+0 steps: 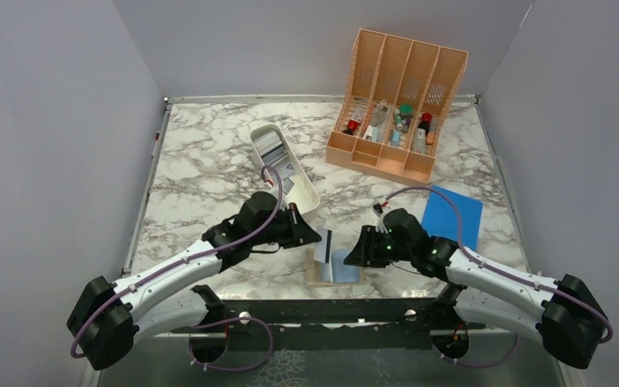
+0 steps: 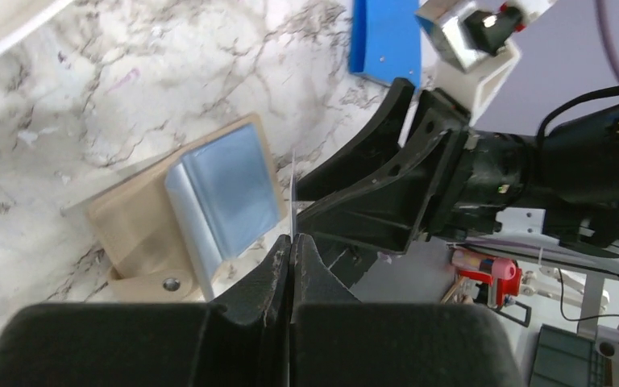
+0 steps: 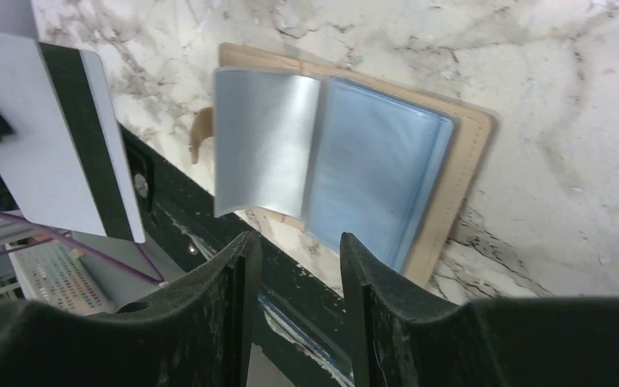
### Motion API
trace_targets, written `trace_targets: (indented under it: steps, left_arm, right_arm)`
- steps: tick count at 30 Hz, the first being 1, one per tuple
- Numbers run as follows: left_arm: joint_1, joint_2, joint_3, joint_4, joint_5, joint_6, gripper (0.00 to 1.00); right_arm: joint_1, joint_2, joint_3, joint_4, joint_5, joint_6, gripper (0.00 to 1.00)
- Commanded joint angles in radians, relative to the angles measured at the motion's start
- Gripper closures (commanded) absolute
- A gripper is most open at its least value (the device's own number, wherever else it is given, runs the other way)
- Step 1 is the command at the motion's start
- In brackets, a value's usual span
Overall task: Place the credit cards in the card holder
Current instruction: Insert the credit card into the card holder.
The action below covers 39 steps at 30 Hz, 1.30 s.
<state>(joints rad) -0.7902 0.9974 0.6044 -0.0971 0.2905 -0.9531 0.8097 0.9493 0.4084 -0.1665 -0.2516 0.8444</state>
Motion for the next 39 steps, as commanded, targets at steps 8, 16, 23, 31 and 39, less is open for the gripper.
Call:
trace_targets:
  steps: [8,16,23,31,39]
  left_arm:
    - [-0.052,0.017,-0.211,0.253,-0.052,-0.126,1.0]
    - [-0.107,0.082,-0.234,0.268,-0.14,-0.118,1.0]
    - [-0.174,0.143,-0.233,0.269,-0.249,-0.113,1.0]
    - [-0.219,0.2,-0.224,0.277,-0.313,-0.107,1.0]
    - [-0.223,0.172,-0.291,0.379,-0.29,-0.172,1.0]
  right_arm:
    - [-0.002,0.056,-0.037,-0.017,0.096,0.022,0.58]
    - [-0.001,0.074,-0.045,-0.001,0.088,0.013,0.61]
    - [-0.001,0.076,-0.055,0.004,0.091,0.0,0.61]
    - [-0.001,0.111,-0.057,0.004,0.116,-0.026,0.62]
    - [-0.001,0.178,-0.067,0.038,0.131,-0.037,0.63]
